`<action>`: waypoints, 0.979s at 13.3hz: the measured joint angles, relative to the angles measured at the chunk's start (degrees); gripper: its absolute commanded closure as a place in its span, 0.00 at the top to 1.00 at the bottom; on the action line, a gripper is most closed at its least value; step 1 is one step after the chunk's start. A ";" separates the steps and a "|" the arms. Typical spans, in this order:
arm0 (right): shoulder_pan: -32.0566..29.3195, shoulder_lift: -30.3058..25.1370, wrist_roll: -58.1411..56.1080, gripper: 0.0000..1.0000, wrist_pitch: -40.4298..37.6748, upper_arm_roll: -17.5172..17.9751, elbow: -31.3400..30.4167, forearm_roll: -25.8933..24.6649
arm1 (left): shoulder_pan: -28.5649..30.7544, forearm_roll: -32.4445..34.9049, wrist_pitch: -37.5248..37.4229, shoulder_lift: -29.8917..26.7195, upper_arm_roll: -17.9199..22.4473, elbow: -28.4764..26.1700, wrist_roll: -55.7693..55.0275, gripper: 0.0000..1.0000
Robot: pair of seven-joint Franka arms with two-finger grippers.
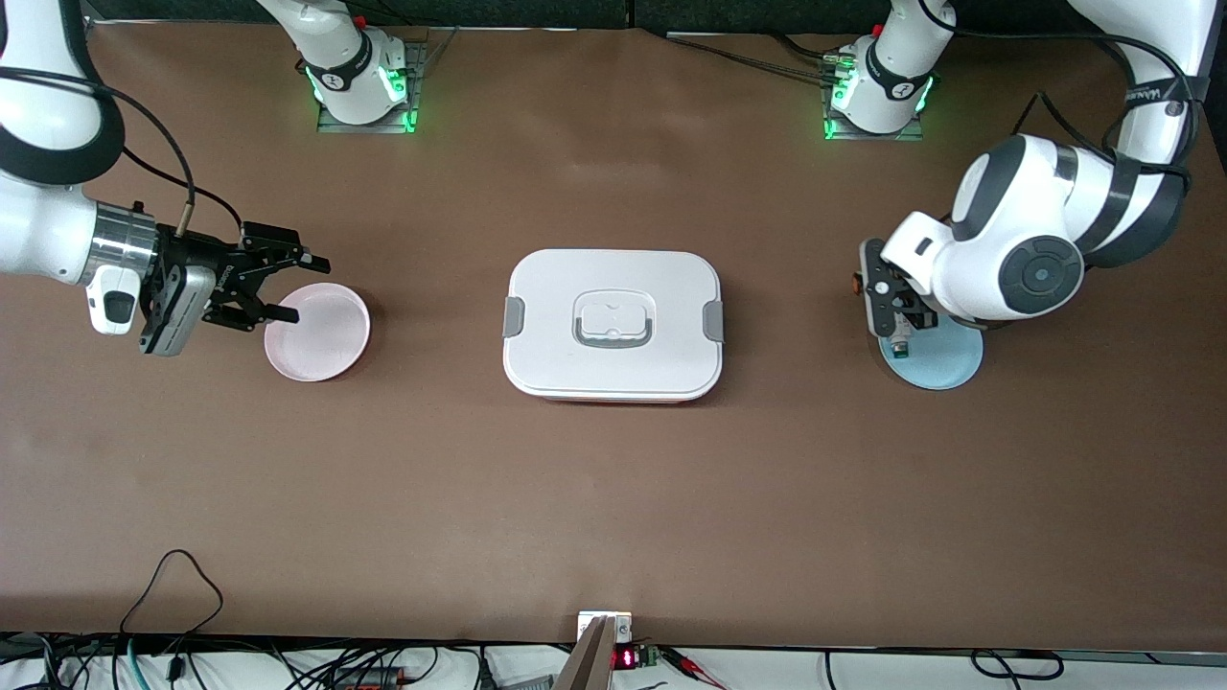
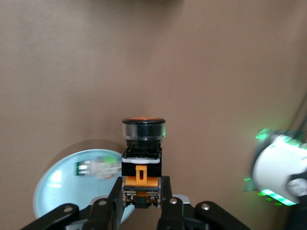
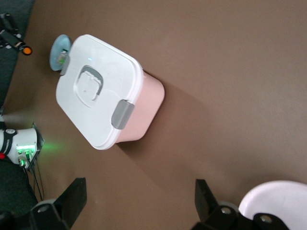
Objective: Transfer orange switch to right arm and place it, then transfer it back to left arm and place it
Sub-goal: 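Lower the switch onto the blue plate while the right gripper retracts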
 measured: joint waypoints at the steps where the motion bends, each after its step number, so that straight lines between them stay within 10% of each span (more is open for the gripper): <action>1: 0.14 0.01 4.81 1.00 0.01 0.01 0.00 -2.21 | 1.99 0.86 3.62 0.15 0.13 -1.93 3.39 0.00; 13: 8.35 -3.47 29.43 1.00 -10.66 0.31 9.98 -36.66 | 17.42 9.10 32.86 7.54 0.45 -15.16 14.53 0.00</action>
